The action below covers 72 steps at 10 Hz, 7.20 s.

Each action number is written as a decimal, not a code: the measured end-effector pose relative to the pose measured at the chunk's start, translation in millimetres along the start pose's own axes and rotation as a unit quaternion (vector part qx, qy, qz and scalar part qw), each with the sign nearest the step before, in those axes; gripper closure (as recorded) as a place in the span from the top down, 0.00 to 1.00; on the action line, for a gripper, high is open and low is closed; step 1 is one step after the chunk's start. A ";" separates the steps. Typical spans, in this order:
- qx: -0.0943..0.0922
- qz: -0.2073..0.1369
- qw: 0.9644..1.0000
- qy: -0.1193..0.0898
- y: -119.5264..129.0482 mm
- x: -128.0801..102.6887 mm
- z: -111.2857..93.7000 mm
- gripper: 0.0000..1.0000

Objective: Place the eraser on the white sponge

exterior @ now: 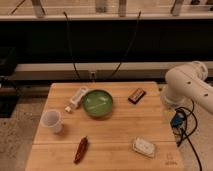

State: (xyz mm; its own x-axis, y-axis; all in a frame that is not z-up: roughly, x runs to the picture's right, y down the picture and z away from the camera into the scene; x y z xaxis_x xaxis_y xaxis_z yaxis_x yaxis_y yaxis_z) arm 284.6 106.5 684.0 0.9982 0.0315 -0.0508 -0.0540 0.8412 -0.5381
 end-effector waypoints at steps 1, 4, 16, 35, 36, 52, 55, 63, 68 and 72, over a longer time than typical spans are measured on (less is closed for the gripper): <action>0.000 0.000 1.000 0.000 0.0 0.0 0.0 0.80; 0.000 0.000 1.000 0.000 0.0 0.0 0.0 0.80; 0.007 -0.006 1.000 0.005 -7.8 -2.8 4.1 0.80; 0.062 -0.087 0.994 0.031 -108.0 -35.6 54.6 0.80; 0.063 -0.091 0.993 0.030 -113.2 -37.0 57.2 0.80; 0.059 -0.153 0.986 0.022 -174.9 -31.6 112.9 0.80; 0.053 -0.174 0.983 0.017 -183.0 -38.2 131.5 0.80; 0.035 -0.222 0.974 0.014 -188.2 -43.7 162.5 0.80; 0.023 -0.257 0.966 0.011 -187.7 -51.6 179.6 0.80; 0.012 -0.291 0.957 0.013 -181.9 -60.6 196.4 0.80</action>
State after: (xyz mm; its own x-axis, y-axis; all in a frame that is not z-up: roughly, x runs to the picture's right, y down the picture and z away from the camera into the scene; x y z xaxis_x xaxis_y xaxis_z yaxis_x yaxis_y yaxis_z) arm 239.0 57.7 950.2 0.8579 -0.4589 0.2310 0.5118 0.7242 -0.4621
